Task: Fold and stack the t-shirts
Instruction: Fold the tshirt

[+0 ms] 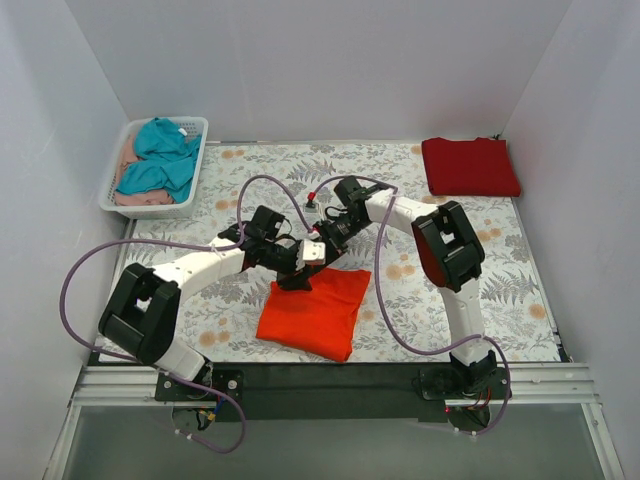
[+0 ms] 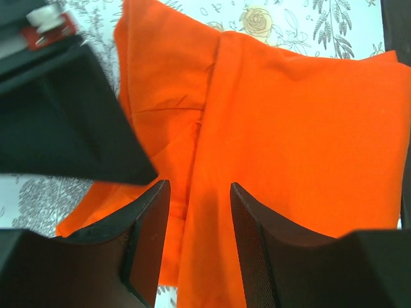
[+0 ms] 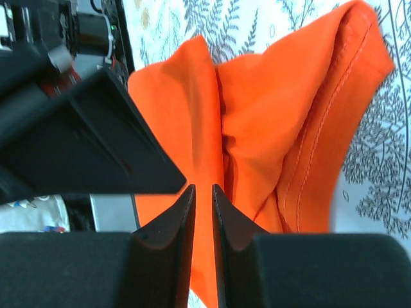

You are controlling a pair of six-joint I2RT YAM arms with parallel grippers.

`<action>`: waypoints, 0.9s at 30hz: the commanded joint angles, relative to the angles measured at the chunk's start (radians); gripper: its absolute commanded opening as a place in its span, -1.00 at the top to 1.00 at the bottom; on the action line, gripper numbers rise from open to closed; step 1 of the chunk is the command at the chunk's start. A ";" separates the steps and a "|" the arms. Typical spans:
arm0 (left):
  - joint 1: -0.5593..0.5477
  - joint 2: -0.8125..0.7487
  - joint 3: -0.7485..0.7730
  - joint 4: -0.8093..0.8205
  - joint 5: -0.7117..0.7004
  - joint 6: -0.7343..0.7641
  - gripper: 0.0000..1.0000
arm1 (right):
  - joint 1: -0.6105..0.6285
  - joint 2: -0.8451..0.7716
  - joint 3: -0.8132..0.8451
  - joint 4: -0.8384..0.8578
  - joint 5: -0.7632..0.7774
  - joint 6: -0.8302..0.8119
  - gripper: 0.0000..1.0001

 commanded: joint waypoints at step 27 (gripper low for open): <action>-0.093 -0.049 0.032 0.094 -0.097 -0.011 1.00 | 0.022 0.121 -0.084 0.135 0.034 0.096 0.60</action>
